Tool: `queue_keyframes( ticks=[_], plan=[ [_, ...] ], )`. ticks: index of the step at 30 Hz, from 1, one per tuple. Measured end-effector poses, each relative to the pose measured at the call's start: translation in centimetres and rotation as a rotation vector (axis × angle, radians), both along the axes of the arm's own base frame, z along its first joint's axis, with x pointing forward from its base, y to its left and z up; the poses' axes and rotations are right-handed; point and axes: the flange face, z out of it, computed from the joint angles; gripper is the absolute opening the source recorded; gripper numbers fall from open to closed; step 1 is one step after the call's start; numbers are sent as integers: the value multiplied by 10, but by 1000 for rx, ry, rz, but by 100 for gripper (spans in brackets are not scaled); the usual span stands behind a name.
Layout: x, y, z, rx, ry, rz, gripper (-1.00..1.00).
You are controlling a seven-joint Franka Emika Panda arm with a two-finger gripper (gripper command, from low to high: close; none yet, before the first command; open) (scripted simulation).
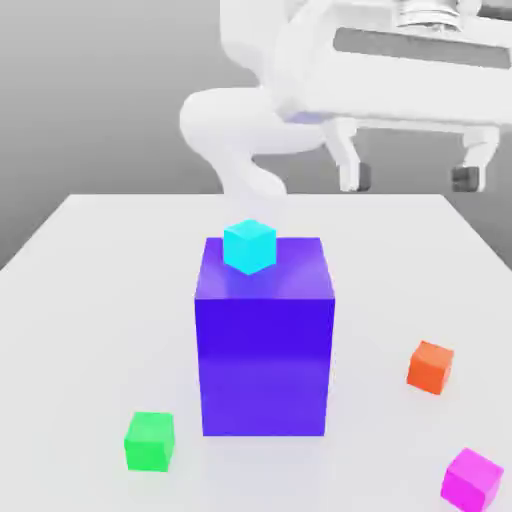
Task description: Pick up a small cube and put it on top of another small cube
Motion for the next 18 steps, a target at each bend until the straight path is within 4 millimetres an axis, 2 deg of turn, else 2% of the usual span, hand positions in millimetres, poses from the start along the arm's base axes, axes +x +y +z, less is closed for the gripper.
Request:
queue_keyframes(
  ticks=[5,8,14,18],
  plan=[
    [5,49,-88,-40,119,132,0],
    [1,69,-141,-58,191,196,0],
    [-25,111,-248,-83,335,336,0],
    [-30,117,-308,-85,356,356,0]
  ],
)
